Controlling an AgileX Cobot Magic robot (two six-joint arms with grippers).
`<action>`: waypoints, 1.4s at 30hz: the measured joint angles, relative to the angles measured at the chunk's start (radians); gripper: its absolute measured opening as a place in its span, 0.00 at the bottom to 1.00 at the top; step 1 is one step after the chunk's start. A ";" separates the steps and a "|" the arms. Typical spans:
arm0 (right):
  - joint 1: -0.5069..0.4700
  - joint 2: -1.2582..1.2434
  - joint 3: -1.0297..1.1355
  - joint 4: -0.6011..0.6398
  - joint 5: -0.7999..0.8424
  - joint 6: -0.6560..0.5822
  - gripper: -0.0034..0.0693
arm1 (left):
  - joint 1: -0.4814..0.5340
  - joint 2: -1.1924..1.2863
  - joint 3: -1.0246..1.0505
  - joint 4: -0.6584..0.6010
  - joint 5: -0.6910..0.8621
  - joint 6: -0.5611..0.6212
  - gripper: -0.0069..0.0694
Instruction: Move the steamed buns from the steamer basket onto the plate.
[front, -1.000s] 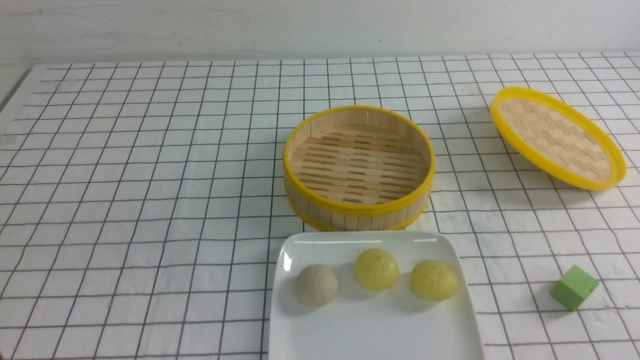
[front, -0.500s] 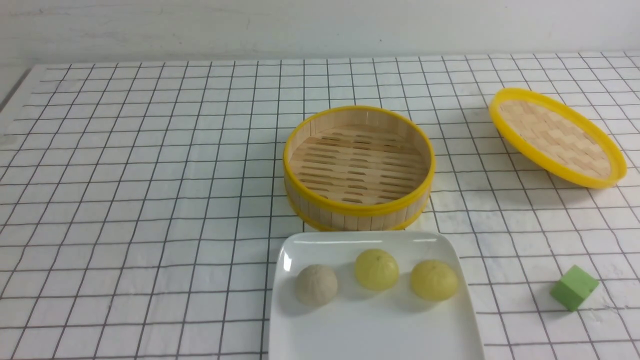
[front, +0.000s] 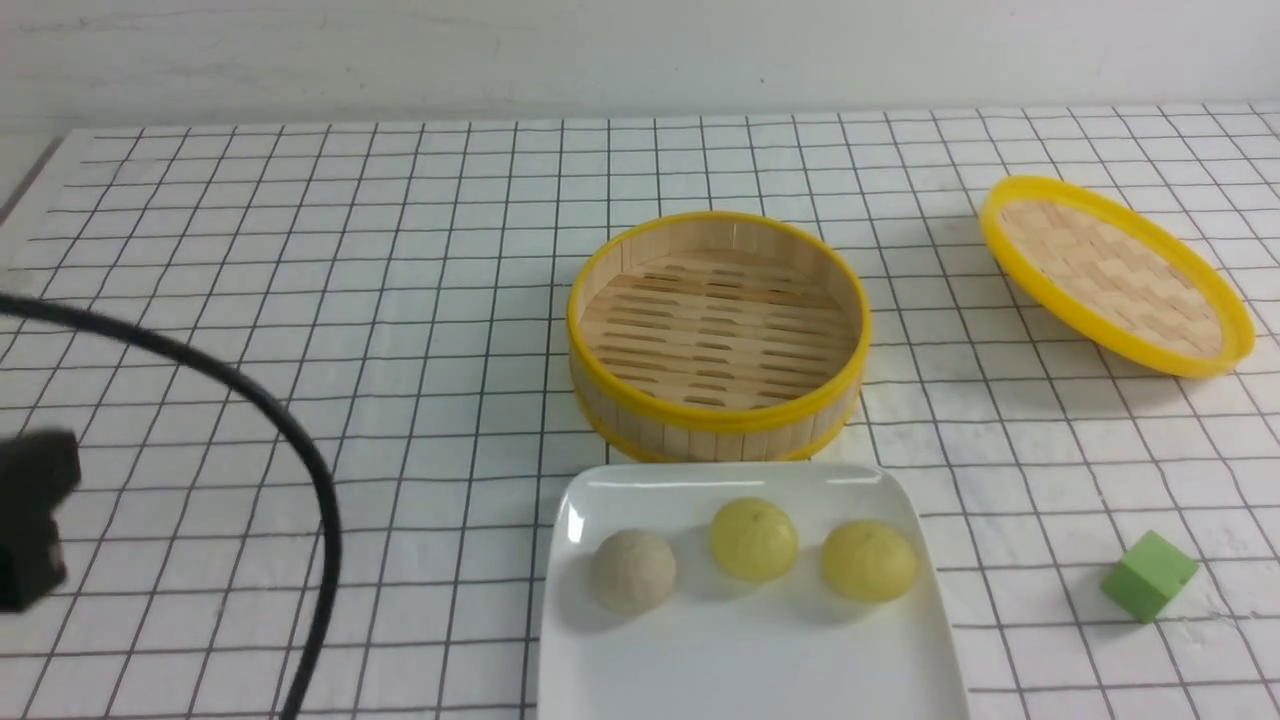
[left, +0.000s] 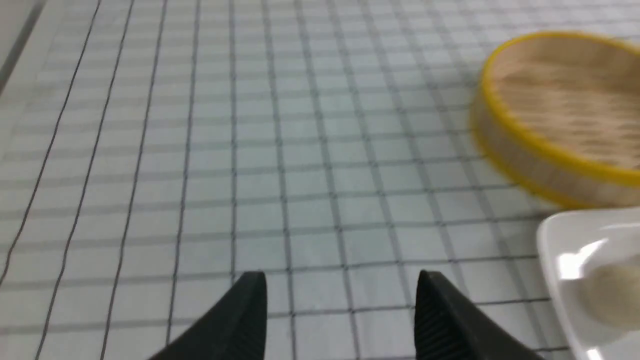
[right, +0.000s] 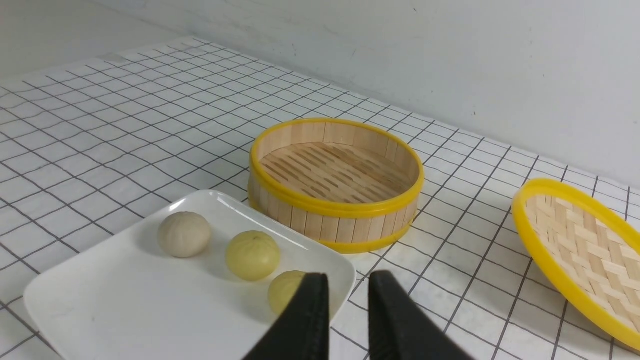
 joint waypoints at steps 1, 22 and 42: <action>0.000 0.000 0.000 0.000 0.000 0.000 0.25 | 0.049 -0.003 0.064 -0.012 -0.047 0.012 0.63; 0.000 0.000 0.000 0.000 0.000 0.000 0.29 | 0.193 -0.447 0.584 -0.059 -0.347 0.133 0.63; 0.000 0.000 0.000 0.000 0.000 0.000 0.33 | 0.193 -0.573 0.585 -0.059 -0.176 0.133 0.63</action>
